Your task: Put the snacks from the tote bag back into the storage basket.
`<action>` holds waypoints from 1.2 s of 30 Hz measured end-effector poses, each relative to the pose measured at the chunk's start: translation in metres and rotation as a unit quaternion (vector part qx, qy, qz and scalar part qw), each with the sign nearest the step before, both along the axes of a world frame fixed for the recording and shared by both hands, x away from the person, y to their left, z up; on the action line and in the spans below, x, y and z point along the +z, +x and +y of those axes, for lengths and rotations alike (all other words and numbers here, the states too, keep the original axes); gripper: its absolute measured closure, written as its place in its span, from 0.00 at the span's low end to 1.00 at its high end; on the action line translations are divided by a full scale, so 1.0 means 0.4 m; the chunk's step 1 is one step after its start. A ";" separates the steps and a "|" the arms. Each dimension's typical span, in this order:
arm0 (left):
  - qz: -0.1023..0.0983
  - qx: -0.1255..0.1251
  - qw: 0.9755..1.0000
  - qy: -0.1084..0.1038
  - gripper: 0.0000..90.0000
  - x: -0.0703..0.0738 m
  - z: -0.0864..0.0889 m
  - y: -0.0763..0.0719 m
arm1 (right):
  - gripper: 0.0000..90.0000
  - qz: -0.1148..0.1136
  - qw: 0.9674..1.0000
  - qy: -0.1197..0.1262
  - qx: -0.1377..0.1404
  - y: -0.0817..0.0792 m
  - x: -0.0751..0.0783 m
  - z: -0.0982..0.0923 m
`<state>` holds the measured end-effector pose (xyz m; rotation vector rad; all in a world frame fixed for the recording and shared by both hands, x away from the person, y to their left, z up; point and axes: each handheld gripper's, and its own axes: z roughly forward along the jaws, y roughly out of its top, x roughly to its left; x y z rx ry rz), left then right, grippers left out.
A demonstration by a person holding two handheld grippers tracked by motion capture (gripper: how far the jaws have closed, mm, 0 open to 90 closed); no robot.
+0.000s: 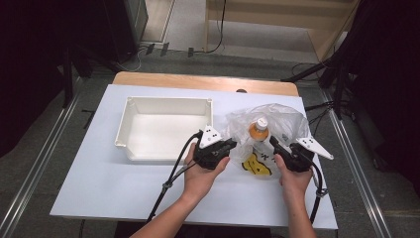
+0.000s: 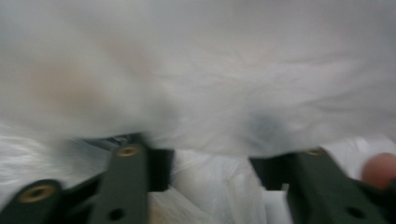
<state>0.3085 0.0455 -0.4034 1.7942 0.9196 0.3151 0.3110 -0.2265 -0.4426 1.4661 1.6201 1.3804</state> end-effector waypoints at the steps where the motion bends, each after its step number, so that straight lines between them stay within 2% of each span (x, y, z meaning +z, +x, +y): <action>1: 0.007 0.002 1.000 0.001 1.00 -0.009 -0.003 0.005 | 0.50 -0.007 1.000 0.001 0.000 -0.008 0.008 -0.003; 6: 0.023 0.009 1.000 0.013 1.00 -0.046 -0.021 0.017 | 0.40 -0.033 0.999 0.012 0.001 -0.039 0.046 -0.026; 9: 0.029 0.010 0.999 0.016 1.00 -0.060 -0.029 0.022 | 0.36 -0.053 0.999 0.011 0.002 -0.058 0.070 -0.033; 16: 0.036 0.011 0.999 0.031 1.00 -0.084 -0.046 0.025 | 0.28 -0.099 0.995 0.012 0.021 -0.093 0.121 -0.023; 18: 0.039 0.014 0.999 0.030 1.00 -0.093 -0.046 0.025 | 0.24 -0.110 0.994 0.013 0.024 -0.099 0.136 -0.017; 21: 0.046 0.014 0.998 0.027 1.00 -0.104 -0.046 0.023 | 0.23 -0.123 0.992 0.018 0.027 -0.104 0.161 -0.012; 25: 0.047 0.013 0.998 0.035 1.00 -0.116 -0.048 0.018 | 0.22 -0.140 0.990 0.018 0.018 -0.105 0.184 -0.007; 27: 0.047 0.013 0.998 0.036 1.00 -0.122 -0.048 0.015 | 0.23 -0.137 0.990 0.019 0.014 -0.100 0.188 -0.005; 28: 0.046 0.012 0.998 0.037 1.00 -0.125 -0.049 0.013 | 0.25 -0.135 0.991 0.019 0.008 -0.093 0.187 -0.004; 30: 0.044 0.007 0.998 0.040 1.00 -0.133 -0.050 0.009 | 0.37 -0.125 0.992 0.015 -0.007 -0.073 0.179 -0.005; 32: 0.044 0.002 0.998 0.045 1.00 -0.144 -0.051 0.002 | 0.60 -0.103 0.995 0.005 -0.007 -0.043 0.167 -0.007; 33: 0.044 0.000 0.998 0.046 1.00 -0.151 -0.051 -0.001 | 0.67 -0.091 0.996 -0.001 -0.006 -0.026 0.160 -0.009; 36: 0.044 -0.005 0.998 0.052 1.00 -0.165 -0.049 -0.007 | 0.84 -0.053 0.999 0.003 -0.001 0.023 0.129 -0.016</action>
